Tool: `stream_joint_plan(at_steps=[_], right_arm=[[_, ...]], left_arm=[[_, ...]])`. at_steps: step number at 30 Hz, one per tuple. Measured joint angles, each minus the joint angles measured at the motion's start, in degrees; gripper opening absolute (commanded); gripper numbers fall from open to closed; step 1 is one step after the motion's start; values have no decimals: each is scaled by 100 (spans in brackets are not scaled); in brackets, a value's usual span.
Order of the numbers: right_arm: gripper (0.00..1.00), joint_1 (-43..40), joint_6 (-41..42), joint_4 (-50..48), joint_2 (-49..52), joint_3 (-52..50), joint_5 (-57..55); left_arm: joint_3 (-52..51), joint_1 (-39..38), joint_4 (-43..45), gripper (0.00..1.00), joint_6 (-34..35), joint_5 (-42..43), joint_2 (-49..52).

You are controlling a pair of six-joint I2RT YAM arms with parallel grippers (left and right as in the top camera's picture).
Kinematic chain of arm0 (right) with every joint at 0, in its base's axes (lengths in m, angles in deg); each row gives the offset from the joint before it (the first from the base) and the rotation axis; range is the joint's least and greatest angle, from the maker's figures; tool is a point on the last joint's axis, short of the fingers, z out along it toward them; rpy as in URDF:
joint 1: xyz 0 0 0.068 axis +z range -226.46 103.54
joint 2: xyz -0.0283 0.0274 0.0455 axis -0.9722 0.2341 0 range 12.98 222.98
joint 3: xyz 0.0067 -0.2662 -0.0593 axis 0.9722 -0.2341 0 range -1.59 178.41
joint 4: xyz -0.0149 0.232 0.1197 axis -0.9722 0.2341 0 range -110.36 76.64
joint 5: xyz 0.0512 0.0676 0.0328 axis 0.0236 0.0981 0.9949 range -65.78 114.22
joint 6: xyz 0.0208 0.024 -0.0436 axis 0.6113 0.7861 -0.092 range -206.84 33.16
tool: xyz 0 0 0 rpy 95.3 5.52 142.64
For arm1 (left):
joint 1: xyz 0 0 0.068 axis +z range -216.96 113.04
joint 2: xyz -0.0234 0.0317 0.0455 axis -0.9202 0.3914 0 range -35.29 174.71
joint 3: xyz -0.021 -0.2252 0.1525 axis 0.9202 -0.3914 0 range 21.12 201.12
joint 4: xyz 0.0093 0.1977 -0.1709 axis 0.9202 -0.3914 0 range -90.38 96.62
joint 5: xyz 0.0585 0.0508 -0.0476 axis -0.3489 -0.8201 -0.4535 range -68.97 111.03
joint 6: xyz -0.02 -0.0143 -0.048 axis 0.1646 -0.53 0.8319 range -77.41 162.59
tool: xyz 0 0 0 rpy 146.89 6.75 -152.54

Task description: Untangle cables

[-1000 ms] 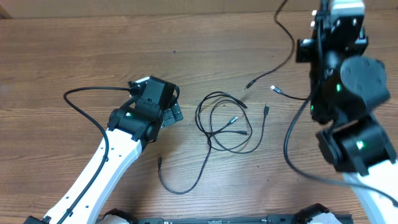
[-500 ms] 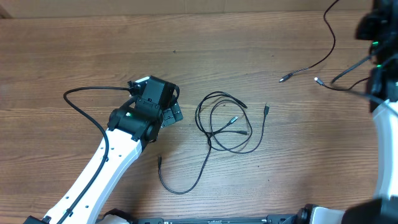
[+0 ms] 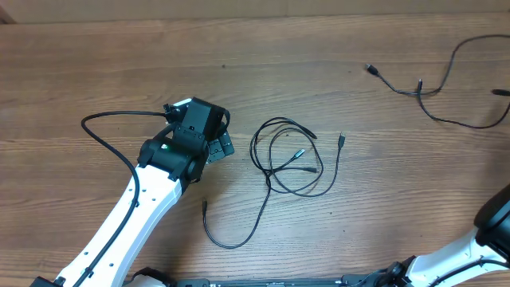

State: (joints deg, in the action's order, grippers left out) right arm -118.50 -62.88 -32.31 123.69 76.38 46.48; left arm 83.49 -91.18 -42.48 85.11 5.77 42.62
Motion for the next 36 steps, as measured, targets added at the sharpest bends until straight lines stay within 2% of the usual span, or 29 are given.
stream_joint_plan(at_steps=[8,9,10,11,13,22,26,32,36], right_arm=[[4,-868,98,-7,70,0,-501],[15,-898,103,-7,70,0,-544],[35,-955,114,-9,70,0,-669],[62,-973,94,-4,70,0,-726],[100,-981,144,-7,70,0,-815],[100,-984,85,520,70,0,-903],[100,-1010,-146,1099,68,0,-844],[100,-964,-1294,2107,55,4,234],[100,-748,-1700,2771,33,4,1113]], left_arm=[[0,0,0,99,0,0,0],[0,0,-2,100,0,2,0],[0,0,0,100,0,0,0],[0,0,-2,100,0,0,0],[0,0,2,99,0,0,0],[0,0,-2,99,0,0,0],[0,0,0,100,0,0,0],[0,0,-2,100,0,0,0],[0,0,0,100,0,0,0]])
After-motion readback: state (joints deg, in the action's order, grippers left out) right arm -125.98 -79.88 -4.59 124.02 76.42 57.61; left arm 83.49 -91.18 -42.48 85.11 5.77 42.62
